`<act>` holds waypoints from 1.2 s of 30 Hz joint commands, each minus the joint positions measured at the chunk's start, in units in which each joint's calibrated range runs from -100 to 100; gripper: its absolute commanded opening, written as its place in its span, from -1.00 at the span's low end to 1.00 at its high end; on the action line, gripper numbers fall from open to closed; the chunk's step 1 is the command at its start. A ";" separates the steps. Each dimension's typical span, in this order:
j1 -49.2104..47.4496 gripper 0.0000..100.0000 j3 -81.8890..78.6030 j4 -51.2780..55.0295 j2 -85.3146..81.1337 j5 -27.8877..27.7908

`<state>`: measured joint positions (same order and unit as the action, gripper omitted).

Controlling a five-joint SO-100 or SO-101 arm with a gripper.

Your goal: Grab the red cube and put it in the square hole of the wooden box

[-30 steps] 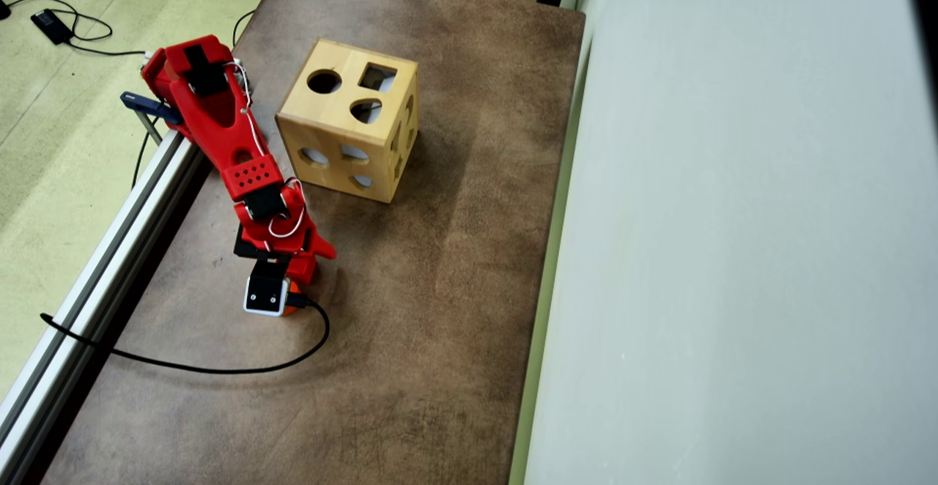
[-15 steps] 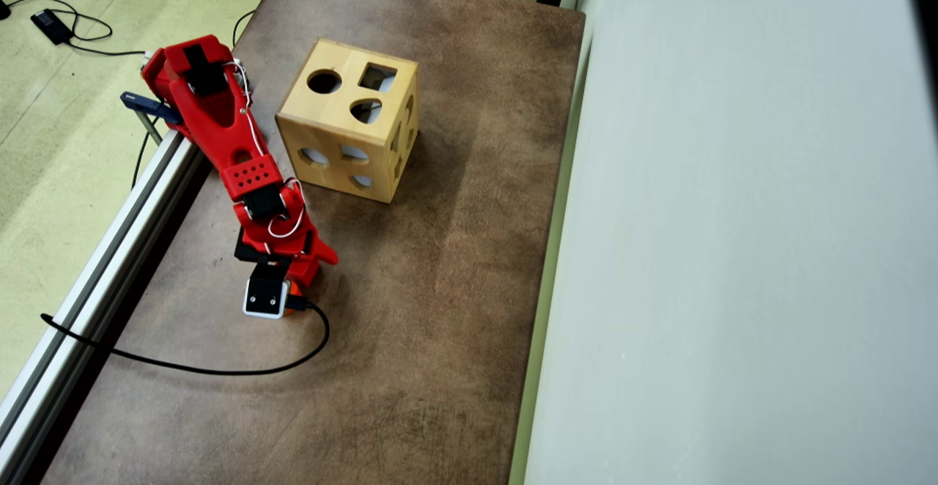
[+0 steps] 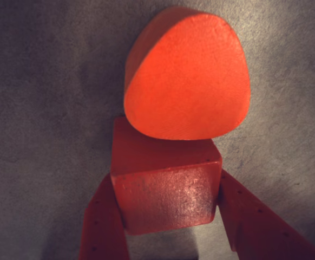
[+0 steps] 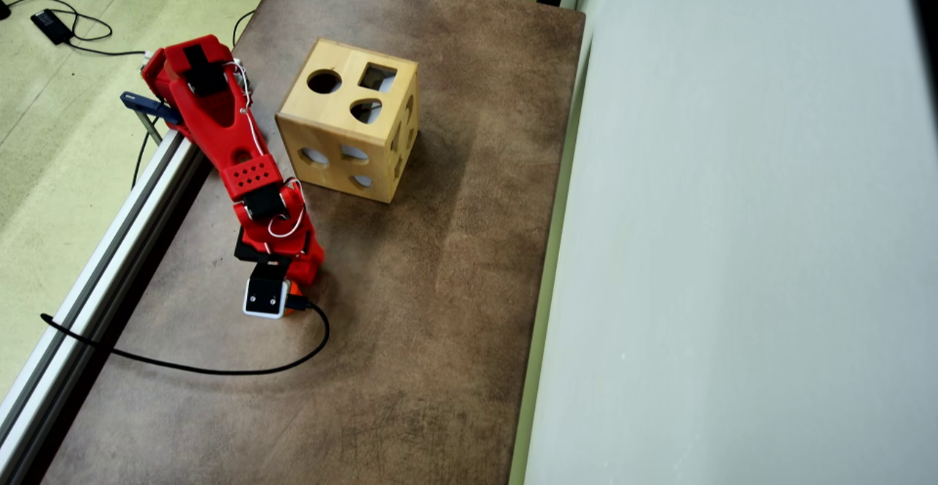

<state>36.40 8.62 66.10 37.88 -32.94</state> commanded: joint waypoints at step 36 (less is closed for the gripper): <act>-30.75 -0.94 2.38 31.81 -55.50 30.57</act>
<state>11.03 8.53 97.18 -13.73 -4.86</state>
